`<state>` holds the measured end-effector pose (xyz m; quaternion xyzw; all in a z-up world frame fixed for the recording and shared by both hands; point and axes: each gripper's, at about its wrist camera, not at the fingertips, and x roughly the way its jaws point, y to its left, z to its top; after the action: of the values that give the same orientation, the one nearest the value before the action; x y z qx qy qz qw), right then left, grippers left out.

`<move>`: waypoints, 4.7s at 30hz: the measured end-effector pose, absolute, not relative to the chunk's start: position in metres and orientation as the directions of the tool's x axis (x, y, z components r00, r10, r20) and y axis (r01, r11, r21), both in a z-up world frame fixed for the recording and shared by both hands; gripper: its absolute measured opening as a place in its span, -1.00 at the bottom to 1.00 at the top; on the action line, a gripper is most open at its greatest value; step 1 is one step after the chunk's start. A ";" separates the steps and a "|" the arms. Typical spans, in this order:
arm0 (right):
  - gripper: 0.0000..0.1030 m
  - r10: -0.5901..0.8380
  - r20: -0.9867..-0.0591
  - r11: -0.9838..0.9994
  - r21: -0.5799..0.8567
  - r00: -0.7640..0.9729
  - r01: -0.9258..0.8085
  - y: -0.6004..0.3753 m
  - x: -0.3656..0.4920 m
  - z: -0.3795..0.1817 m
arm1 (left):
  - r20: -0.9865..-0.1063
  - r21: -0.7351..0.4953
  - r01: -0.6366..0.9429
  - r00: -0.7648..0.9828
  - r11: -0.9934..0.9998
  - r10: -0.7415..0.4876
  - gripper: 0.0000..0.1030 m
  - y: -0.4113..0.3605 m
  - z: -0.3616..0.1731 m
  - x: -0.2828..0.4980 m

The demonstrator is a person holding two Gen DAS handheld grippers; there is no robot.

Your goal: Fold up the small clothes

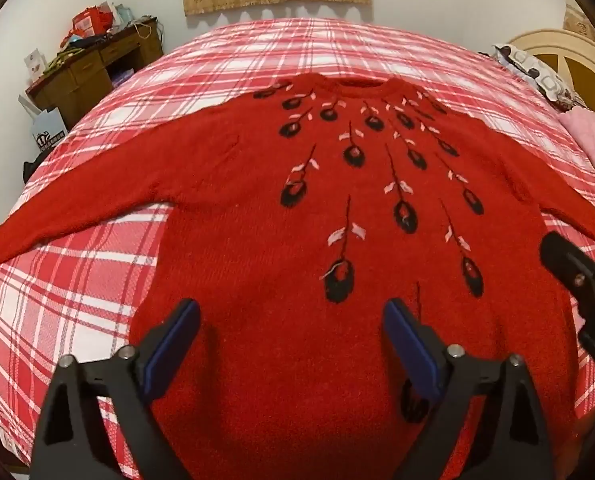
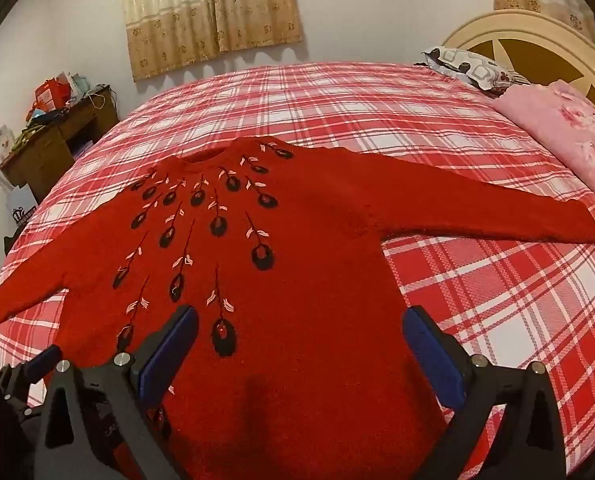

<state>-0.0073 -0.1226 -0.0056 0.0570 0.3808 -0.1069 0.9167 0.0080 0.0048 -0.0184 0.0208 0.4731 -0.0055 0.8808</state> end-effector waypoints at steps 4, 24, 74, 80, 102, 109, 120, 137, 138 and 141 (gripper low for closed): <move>0.98 -0.147 -0.713 0.970 0.032 0.685 0.241 -0.132 -0.013 -0.002 | -0.828 0.034 0.022 0.561 0.999 0.016 0.77 0.006 -0.017 0.004; 0.98 -0.154 -0.695 0.967 0.040 0.703 0.252 -0.141 -0.031 0.009 | -0.795 0.083 0.007 0.604 0.997 0.062 0.76 0.004 -0.004 -0.008; 0.98 -0.149 -0.709 0.964 0.053 0.690 0.262 -0.145 -0.034 0.005 | -0.800 0.100 -0.012 0.593 0.995 0.087 0.76 0.005 -0.006 -0.011; 0.98 -0.149 -0.708 0.963 0.056 0.691 0.265 -0.145 -0.034 0.004 | -0.801 0.100 -0.012 0.593 0.995 0.088 0.76 0.005 -0.006 -0.011; 0.98 -0.146 -0.712 0.963 0.056 0.687 0.263 -0.146 -0.033 0.004 | -0.803 0.100 -0.014 0.589 0.995 0.088 0.76 0.004 -0.006 -0.010; 0.98 -0.143 -0.716 0.962 0.061 0.683 0.264 -0.146 -0.032 0.002 | -0.806 0.097 -0.012 0.586 0.995 0.086 0.76 0.004 -0.006 -0.010; 0.98 -0.149 -0.717 0.960 0.059 0.681 0.273 -0.149 -0.031 0.002 | -0.808 0.087 -0.008 0.584 0.996 0.076 0.76 0.004 -0.008 -0.010; 0.98 -0.157 -0.702 0.955 0.071 0.694 0.288 -0.155 -0.034 0.007 | -0.810 0.103 0.000 0.580 0.995 0.084 0.76 0.000 -0.008 -0.011; 0.98 -0.162 -0.698 0.955 0.068 0.697 0.290 -0.156 -0.035 0.008 | -0.810 0.103 0.001 0.580 0.995 0.083 0.76 -0.001 -0.008 -0.010; 0.98 -0.172 -0.686 0.955 0.060 0.707 0.291 -0.156 -0.035 0.011 | -0.812 0.101 0.000 0.578 0.995 0.082 0.77 -0.001 -0.008 -0.009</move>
<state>-0.0351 -0.1564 0.0112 0.0821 0.3615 -0.1258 0.9202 -0.0092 -0.0011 -0.0083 0.0449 0.4590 0.0232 0.8870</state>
